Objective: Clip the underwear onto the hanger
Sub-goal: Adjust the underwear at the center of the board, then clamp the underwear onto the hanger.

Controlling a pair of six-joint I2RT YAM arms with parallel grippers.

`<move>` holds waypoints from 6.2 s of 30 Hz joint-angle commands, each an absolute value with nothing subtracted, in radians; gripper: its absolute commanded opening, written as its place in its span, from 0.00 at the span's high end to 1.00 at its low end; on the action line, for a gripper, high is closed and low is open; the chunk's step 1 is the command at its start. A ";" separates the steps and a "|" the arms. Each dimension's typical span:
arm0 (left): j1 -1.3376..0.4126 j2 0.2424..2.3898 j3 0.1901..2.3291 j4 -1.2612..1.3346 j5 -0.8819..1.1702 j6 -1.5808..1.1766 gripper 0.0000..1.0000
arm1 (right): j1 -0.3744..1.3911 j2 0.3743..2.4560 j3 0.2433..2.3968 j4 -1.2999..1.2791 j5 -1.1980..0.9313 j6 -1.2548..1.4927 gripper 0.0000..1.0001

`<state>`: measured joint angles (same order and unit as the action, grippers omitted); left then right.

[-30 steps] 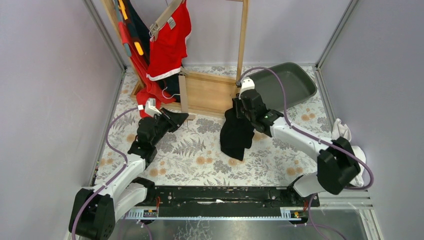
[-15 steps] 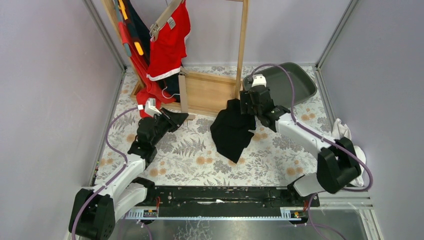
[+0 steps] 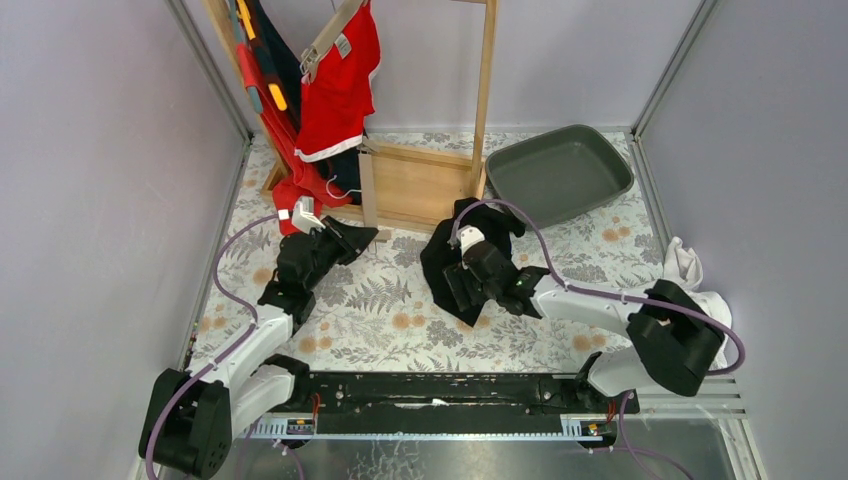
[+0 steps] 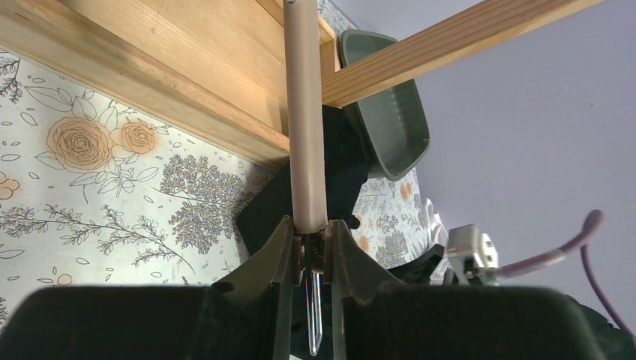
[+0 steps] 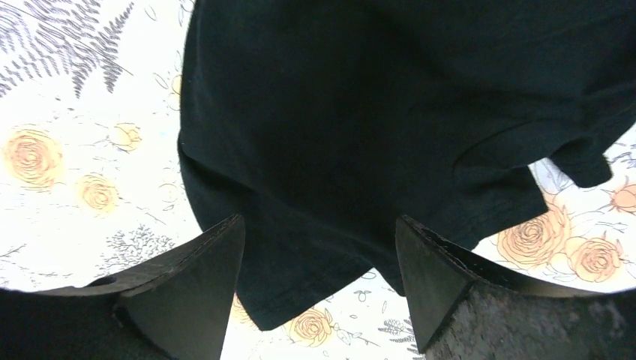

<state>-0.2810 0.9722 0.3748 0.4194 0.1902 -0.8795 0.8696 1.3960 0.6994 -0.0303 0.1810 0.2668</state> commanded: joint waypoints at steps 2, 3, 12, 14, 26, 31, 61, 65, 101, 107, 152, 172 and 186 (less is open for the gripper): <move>-0.281 0.970 0.376 0.518 0.180 -0.861 1.00 | 0.867 1.463 0.706 0.060 0.202 0.261 0.20; -0.282 0.973 0.375 0.519 0.178 -0.861 1.00 | 0.868 1.473 0.706 0.069 0.207 0.258 0.20; -0.281 0.976 0.369 0.521 0.173 -0.854 1.00 | 0.868 1.508 0.729 0.032 0.252 0.284 0.85; -0.280 0.979 0.370 0.522 0.174 -0.854 1.00 | 0.867 1.456 0.720 0.016 0.284 0.289 0.99; -0.281 0.970 0.368 0.525 0.183 -0.862 1.00 | 0.757 1.140 0.847 -0.417 0.618 0.336 1.00; -0.281 0.963 0.368 0.521 0.183 -0.862 1.00 | 0.563 1.171 0.884 -0.581 0.569 0.429 0.62; -0.281 0.979 0.372 0.530 0.187 -0.861 1.00 | 0.802 1.429 0.780 -0.220 0.316 0.320 0.30; -0.280 0.982 0.372 0.532 0.187 -0.861 1.00 | 0.802 1.473 0.780 -0.209 0.328 0.323 0.34; -0.273 0.925 0.374 0.480 0.168 -0.844 1.00 | 0.663 1.258 0.847 -0.223 0.087 0.306 0.30; -0.273 0.942 0.374 0.497 0.176 -0.851 1.00 | 0.701 1.274 0.788 -0.121 -0.003 0.361 0.33; -0.275 0.967 0.329 0.609 0.248 -0.895 1.00 | 0.737 1.541 0.564 0.469 -0.033 0.834 0.36; -0.297 0.973 0.301 0.709 0.268 -0.929 1.00 | 0.735 1.397 0.359 0.937 -0.058 0.839 0.91; -0.387 1.013 0.271 0.822 0.270 -0.973 1.00 | 0.674 1.541 0.385 1.272 -0.205 0.924 0.92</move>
<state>-0.3786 1.0073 0.3019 0.6655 0.2562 -0.9489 0.7105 1.4944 0.3626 1.0325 -0.1322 0.8684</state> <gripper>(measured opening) 0.144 0.094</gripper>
